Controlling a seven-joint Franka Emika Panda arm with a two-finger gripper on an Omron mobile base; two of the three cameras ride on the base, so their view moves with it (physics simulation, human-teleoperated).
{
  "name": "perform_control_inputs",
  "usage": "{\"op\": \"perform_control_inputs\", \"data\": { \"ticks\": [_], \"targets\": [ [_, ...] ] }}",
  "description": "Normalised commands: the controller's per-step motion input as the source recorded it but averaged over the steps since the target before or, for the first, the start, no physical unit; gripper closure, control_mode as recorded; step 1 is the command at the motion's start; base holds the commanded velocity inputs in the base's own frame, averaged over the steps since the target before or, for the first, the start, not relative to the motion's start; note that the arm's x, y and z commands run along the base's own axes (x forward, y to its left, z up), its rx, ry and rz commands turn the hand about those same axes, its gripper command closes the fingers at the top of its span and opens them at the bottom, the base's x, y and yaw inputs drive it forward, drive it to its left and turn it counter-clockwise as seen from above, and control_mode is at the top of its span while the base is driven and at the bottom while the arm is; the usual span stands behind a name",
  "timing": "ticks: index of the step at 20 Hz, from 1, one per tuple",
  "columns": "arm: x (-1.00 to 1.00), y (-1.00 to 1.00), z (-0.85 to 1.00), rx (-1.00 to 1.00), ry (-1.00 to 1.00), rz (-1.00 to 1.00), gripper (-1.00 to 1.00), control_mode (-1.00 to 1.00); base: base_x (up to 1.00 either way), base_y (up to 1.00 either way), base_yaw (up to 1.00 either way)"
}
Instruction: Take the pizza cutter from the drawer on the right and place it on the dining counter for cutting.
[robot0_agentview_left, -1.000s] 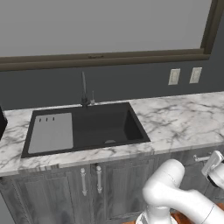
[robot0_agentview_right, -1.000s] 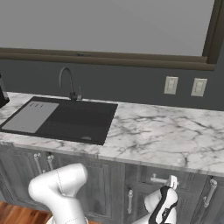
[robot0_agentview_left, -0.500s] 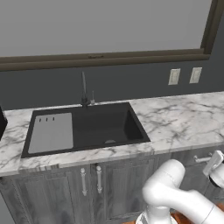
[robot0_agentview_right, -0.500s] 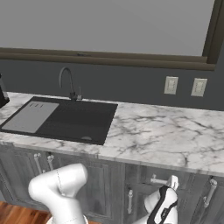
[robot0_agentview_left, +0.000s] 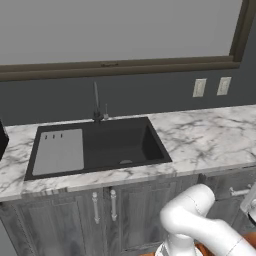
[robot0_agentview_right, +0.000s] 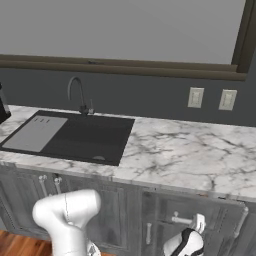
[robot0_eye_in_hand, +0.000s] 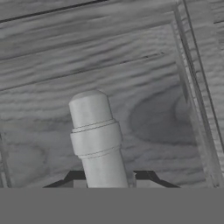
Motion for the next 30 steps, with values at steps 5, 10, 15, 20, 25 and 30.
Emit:
{"op": "perform_control_inputs", "data": {
  "ticks": [5, 10, 15, 20, 25, 30],
  "targets": [
    [-0.90, -0.39, -0.16, 0.00, 0.00, 0.00, 1.00, -1.00, 0.00, 0.00, 0.00],
    [-0.88, -0.37, -0.12, 0.00, 0.00, 0.00, 1.00, -1.00, 0.00, 0.00, 0.00],
    [-0.88, -0.43, -0.15, 0.00, 0.00, 0.00, 1.00, -1.00, 0.00, 0.00, 0.00],
    [-0.89, -0.43, -0.14, 0.00, 0.00, 0.00, 1.00, -1.00, 0.00, 0.00, 0.00],
    [-0.91, -0.48, -0.16, 0.00, 0.00, 0.01, 1.00, -1.00, 0.00, 0.00, 0.00],
    [-0.90, -0.48, -0.15, 0.00, 0.00, 0.00, 1.00, -1.00, 0.00, 0.00, 0.00]
  ]
}}
